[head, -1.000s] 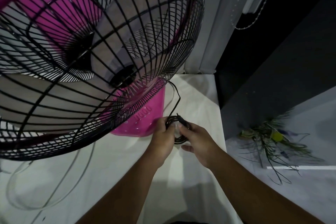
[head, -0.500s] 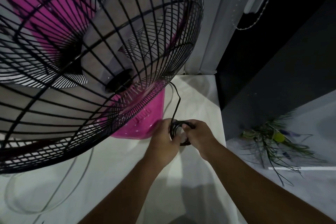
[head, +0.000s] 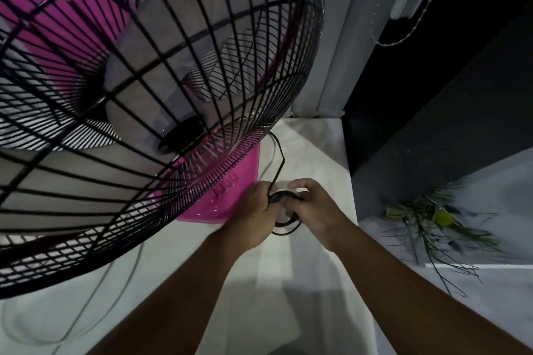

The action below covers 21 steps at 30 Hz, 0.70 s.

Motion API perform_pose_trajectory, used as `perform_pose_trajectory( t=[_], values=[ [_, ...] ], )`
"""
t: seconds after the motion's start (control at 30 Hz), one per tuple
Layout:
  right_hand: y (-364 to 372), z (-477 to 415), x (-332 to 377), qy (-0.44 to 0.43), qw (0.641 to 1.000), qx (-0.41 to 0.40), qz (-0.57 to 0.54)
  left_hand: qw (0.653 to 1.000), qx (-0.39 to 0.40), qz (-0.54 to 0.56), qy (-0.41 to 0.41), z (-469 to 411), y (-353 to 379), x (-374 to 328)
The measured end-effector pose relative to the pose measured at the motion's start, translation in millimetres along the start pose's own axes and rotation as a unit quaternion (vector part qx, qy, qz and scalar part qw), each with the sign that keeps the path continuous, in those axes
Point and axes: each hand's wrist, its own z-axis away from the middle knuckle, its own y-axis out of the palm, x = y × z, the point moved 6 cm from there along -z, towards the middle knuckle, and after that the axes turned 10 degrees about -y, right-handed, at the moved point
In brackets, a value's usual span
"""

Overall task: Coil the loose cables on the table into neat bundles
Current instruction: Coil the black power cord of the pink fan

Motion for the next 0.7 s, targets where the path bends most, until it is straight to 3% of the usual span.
perform_pose_trajectory(
  t=[0.07,0.13,0.3,0.47,0.57,0.7],
  values=[
    [-1.3,2.8,-11.5,0.05,0.993,-0.007,-0.111,0.994,0.0,0.095,-0.047,0.5,6.0,7.7],
    [-2.7,4.5,-15.3,0.03,0.99,0.001,-0.137,0.987,0.008,0.145,-0.067,3.6,13.7,14.1],
    [-9.0,5.7,-2.7,-0.074,0.997,-0.021,0.019,0.991,0.034,0.124,-0.027,10.4,17.0,4.2],
    [1.2,-7.8,15.8,-0.119,0.984,0.034,0.13,0.996,0.034,0.078,-0.011,2.1,5.3,-7.6],
    [-1.2,-13.6,15.7,-0.084,0.994,-0.002,0.069,0.999,-0.001,0.019,-0.043,-7.0,3.3,1.2],
    [-2.2,-8.4,-1.5,0.003,0.998,-0.033,-0.062,0.986,-0.018,0.149,-0.075,-9.0,8.7,7.0]
  ],
)
